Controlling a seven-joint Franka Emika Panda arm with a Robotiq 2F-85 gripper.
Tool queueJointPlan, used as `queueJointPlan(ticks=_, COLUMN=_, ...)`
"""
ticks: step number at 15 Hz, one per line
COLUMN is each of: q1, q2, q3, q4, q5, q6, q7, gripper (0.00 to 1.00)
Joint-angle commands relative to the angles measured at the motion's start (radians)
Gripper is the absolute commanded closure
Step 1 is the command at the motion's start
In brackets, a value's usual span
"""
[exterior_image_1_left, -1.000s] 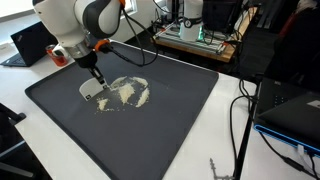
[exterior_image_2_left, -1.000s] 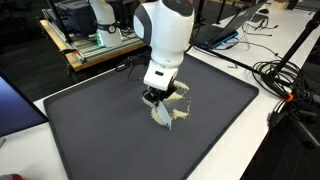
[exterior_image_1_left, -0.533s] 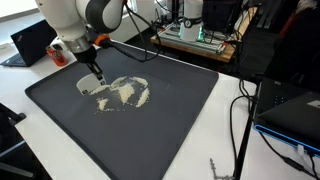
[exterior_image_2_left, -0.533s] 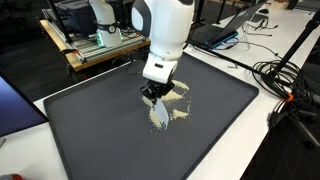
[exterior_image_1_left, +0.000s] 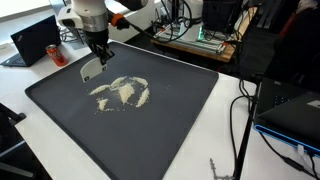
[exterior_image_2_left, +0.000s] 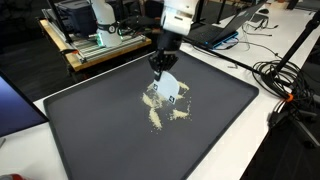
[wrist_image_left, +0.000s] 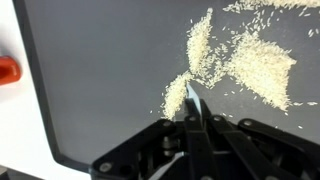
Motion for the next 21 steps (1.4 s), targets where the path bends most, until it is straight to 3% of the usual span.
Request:
queueJointPlan(ticks=1, q1=0.096, q2=-0.113, q3=-0.019, q4=-0.12, q5=-0.233, q6=-0.012, q7=0.126, gripper=0.99)
queueJointPlan(ticks=6, q1=0.142, q2=-0.146, q3=0.048, q4=-0.156, q5=-0.453, q6=-0.058, q7=0.229, gripper=0.99)
queueJointPlan(ticks=11, q1=0.138, q2=-0.134, q3=0.124, q4=-0.163, q5=-0.566, q6=-0.043, q7=0.244, gripper=0.99)
queueJointPlan(ticks=21, q1=0.161, q2=-0.003, q3=0.197, q4=-0.042, q5=-0.546, q6=-0.205, q7=0.286, gripper=0.99)
